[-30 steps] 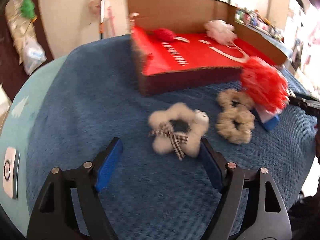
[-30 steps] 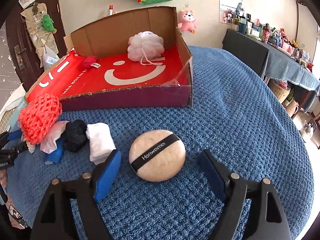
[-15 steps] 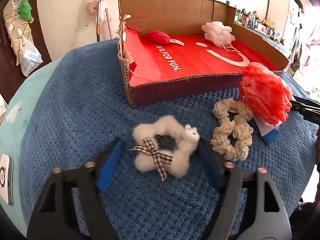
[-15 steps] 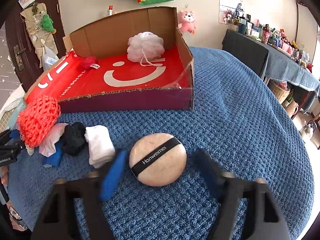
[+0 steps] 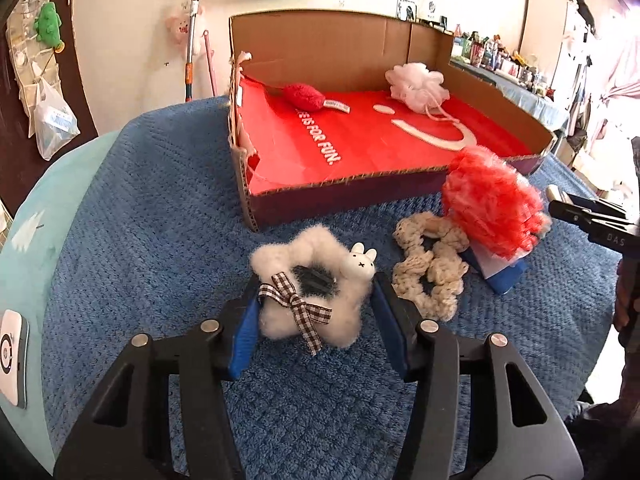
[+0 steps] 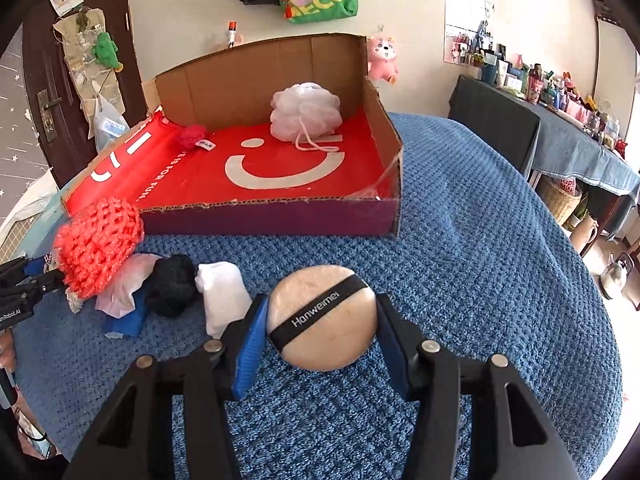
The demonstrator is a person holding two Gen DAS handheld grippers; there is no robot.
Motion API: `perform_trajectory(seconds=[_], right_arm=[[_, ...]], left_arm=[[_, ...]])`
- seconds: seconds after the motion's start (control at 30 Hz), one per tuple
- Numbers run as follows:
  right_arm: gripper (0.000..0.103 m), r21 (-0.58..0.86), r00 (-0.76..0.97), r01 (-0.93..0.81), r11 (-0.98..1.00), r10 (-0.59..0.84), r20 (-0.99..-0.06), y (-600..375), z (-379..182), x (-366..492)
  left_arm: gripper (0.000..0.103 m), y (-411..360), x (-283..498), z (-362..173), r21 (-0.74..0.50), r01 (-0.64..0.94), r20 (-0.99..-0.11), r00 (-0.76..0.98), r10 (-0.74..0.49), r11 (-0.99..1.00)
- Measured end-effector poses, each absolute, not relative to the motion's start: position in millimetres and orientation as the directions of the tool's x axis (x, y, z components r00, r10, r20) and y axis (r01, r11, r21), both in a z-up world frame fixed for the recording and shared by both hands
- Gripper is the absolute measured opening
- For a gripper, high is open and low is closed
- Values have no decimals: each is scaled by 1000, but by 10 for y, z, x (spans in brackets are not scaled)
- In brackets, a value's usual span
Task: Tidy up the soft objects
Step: 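Carry the star plush and powder puff with both tools into the box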
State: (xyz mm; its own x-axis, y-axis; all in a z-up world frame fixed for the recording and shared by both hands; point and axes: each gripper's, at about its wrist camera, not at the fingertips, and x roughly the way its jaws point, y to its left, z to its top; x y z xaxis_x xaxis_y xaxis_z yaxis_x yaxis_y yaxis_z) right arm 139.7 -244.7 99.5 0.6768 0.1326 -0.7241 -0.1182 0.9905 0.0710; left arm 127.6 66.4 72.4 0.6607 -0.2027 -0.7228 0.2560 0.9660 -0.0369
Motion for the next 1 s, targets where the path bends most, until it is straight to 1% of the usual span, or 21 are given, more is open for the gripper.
perform_trajectory(seconds=[0.2, 0.3, 0.4, 0.5, 0.67, 0.8, 1.0], right_arm=[[55, 81, 724, -173, 982, 182, -665, -2362, 1322, 1388], [55, 71, 741, -211, 975, 207, -638, -2253, 1512, 1515], [56, 34, 746, -232, 972, 200, -635, -2117, 1598, 1714], [56, 20, 722, -244, 970, 196, -663, -2007, 1579, 2004], [56, -16, 675, -239, 971, 154, -721, -1917, 1447, 2390], [56, -46, 636, -246, 968, 125, -761, -1867, 1343, 2605], [56, -67, 583, -255, 965, 97, -807, -1819, 1184, 2788]], left_arm=[[51, 582, 1294, 1044, -68, 317, -673, 686, -278, 946], [51, 528, 1442, 1155, -82, 336, -664, 684, -303, 938], [51, 425, 1651, 1228, -66, 356, -666, 680, -307, 932], [51, 313, 1870, 1231, -57, 382, -681, 661, -316, 922], [51, 203, 2288, 1137, -42, 377, -728, 623, -286, 925], [51, 161, 2481, 1038, -65, 383, -754, 586, -296, 921], [51, 83, 2660, 884, -57, 387, -788, 549, -279, 920]])
